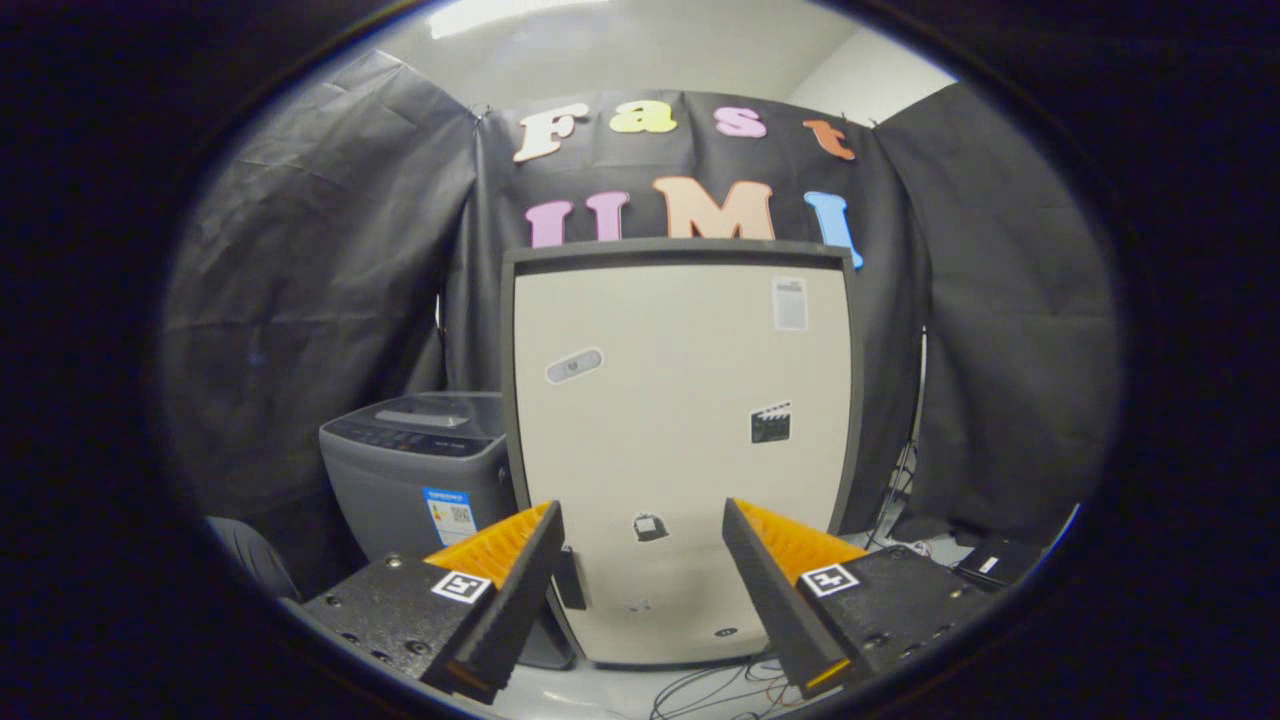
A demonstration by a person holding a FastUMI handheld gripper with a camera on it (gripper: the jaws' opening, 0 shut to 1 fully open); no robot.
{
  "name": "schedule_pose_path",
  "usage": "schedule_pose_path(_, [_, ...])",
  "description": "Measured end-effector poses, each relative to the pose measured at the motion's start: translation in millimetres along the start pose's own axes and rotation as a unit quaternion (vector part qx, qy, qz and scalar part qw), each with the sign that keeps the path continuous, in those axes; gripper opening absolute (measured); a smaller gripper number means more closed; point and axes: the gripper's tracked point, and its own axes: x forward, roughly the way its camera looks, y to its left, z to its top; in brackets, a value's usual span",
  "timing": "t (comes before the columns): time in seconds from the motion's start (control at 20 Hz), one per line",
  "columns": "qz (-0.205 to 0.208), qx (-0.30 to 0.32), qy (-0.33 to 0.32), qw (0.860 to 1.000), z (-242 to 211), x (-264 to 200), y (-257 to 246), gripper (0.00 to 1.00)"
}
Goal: Put the clothes into the washing machine and then close the washing machine lid.
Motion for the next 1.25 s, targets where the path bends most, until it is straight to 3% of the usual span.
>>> schedule_pose_path(1.25, [0.000, -0.001, 0.001, 1.000, -0.8, -7.0, 1.1, 0.97])
